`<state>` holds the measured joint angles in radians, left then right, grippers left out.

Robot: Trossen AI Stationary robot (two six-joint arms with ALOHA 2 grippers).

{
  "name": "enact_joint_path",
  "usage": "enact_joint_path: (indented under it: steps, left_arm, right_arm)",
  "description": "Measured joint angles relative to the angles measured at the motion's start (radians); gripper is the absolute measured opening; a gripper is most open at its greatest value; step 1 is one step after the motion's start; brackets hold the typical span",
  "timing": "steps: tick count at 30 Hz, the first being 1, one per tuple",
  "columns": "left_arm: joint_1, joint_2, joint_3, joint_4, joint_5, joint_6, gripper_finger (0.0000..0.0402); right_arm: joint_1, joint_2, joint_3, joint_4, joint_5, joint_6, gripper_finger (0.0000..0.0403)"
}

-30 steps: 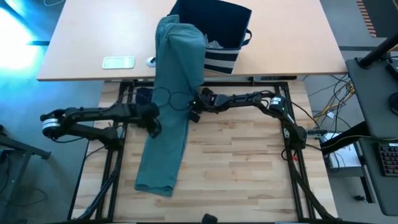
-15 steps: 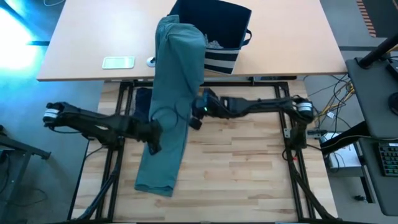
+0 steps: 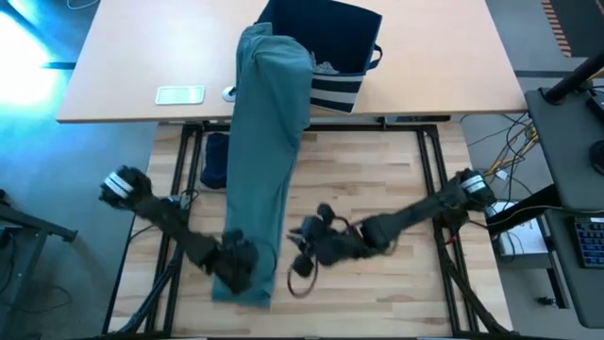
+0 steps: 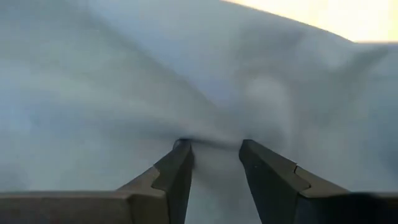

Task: Fold Laundry from Bin
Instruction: Fold the gray pants

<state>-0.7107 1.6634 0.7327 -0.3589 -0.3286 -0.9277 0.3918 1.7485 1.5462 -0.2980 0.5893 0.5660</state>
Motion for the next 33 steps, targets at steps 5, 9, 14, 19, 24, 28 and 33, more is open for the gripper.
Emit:
enact_joint_path:
  steps: [5, 9, 14, 19, 24, 28, 33]
  left_arm:
    - [-0.212, 0.203, 0.221, -0.011, -0.026, -0.071, 0.0121]
    - [-0.318, 0.323, 0.405, -0.132, -0.043, -0.188, 0.0117]
    - [-0.367, 0.397, 0.538, -0.272, -0.059, -0.298, 0.0116]
    - [-0.369, 0.4, 0.567, -0.314, -0.034, -0.3, 0.0116]
    - [-0.369, 0.393, 0.567, -0.338, -0.013, -0.313, 0.0116]
    - [-0.366, 0.386, 0.567, -0.356, -0.002, -0.313, 0.0116]
    - [-0.356, 0.384, 0.567, -0.36, -0.004, -0.315, 0.0116]
  right_arm:
    - [0.091, -0.005, 0.066, -0.041, 0.013, 0.088, 0.0063]
    - [0.107, -0.005, 0.124, -0.109, 0.02, 0.106, 0.0063]
    - [0.104, -0.005, 0.199, -0.206, 0.061, 0.083, 0.0063]
    - [0.088, -0.005, 0.268, -0.341, 0.122, 0.082, 0.0063]
    - [0.024, -0.005, 0.372, -0.612, 0.145, 0.269, 0.0063]
    - [-0.086, -0.005, 0.497, -0.899, 0.146, 0.34, 0.0073]
    - [-0.414, -0.009, 0.627, -1.149, 0.145, 0.305, 0.0132]
